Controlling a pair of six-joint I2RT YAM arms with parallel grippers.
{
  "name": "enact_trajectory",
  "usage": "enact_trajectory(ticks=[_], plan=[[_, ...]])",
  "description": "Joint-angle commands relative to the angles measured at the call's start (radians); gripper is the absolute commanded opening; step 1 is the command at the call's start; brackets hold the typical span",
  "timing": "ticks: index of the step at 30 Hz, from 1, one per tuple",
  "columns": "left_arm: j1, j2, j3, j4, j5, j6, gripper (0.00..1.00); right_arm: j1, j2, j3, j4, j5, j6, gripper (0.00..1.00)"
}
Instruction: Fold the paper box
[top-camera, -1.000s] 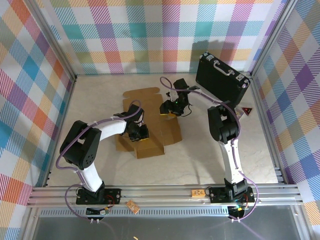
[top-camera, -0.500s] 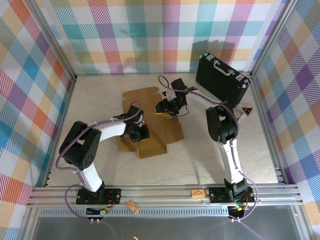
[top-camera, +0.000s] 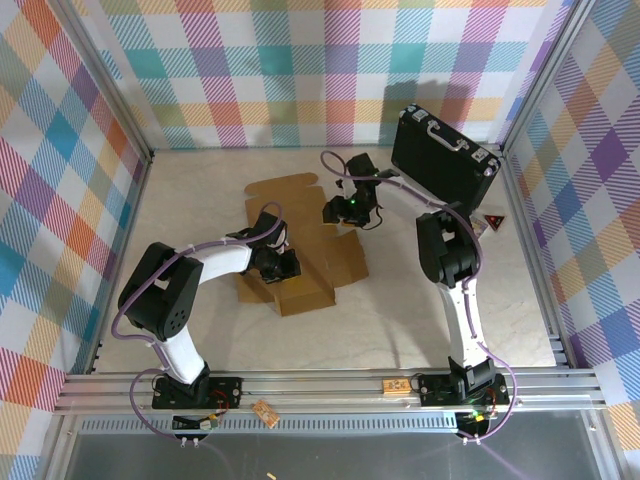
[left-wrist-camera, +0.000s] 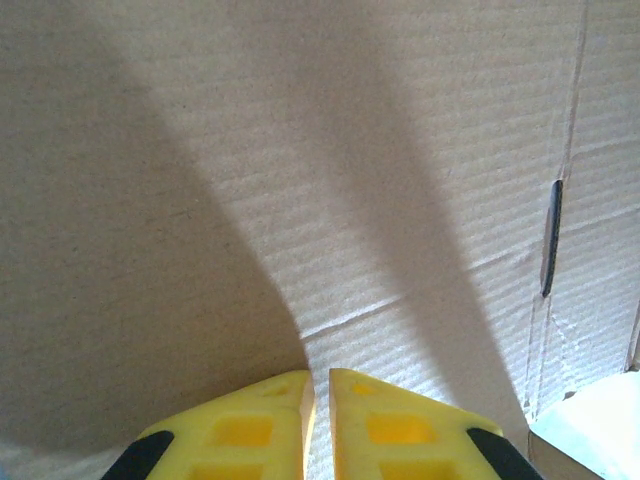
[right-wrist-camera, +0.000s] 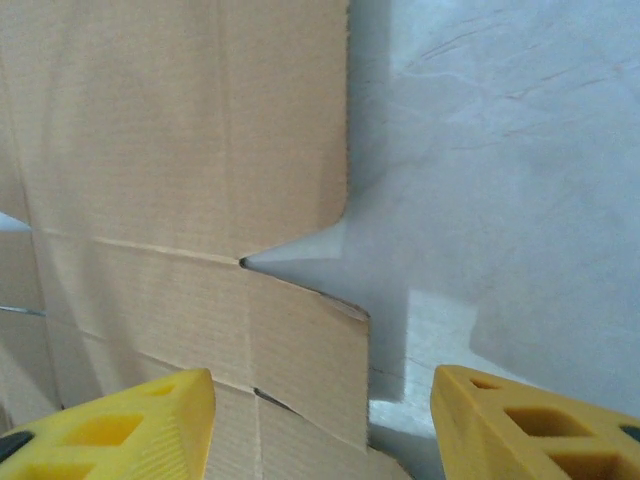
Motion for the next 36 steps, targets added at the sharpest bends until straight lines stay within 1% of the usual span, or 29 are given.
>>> enact_trajectory(ticks=[1,7,13,17,22,26,30,36], plan=[[-0.003,0.008,-0.043,-0.038,-0.022,0.011,0.16,0.001,-0.076,-0.018,-0.011,0.024,-0.027,0.60],[-0.012,0.028,-0.037,-0.039,-0.011,0.013,0.16,0.001,-0.085,-0.031,0.007,0.012,-0.023,0.60],[-0.018,0.004,-0.042,-0.039,-0.045,0.020,0.16,0.001,-0.092,-0.039,0.026,-0.006,-0.005,0.60],[-0.030,0.003,-0.035,-0.039,-0.042,0.019,0.16,0.002,-0.084,-0.039,0.025,-0.028,0.002,0.60],[-0.036,0.013,-0.029,-0.048,-0.060,0.022,0.16,0.002,-0.080,-0.054,0.029,-0.019,0.000,0.60],[-0.038,0.013,-0.030,-0.047,-0.057,0.024,0.16,0.002,-0.067,-0.042,0.002,0.004,-0.005,0.60],[-0.038,0.011,-0.031,-0.048,-0.067,0.024,0.16,0.002,-0.068,-0.056,0.016,0.033,-0.012,0.62],[-0.039,0.047,-0.025,-0.039,-0.042,0.021,0.16,0.007,-0.019,-0.018,0.001,-0.005,-0.006,0.62]])
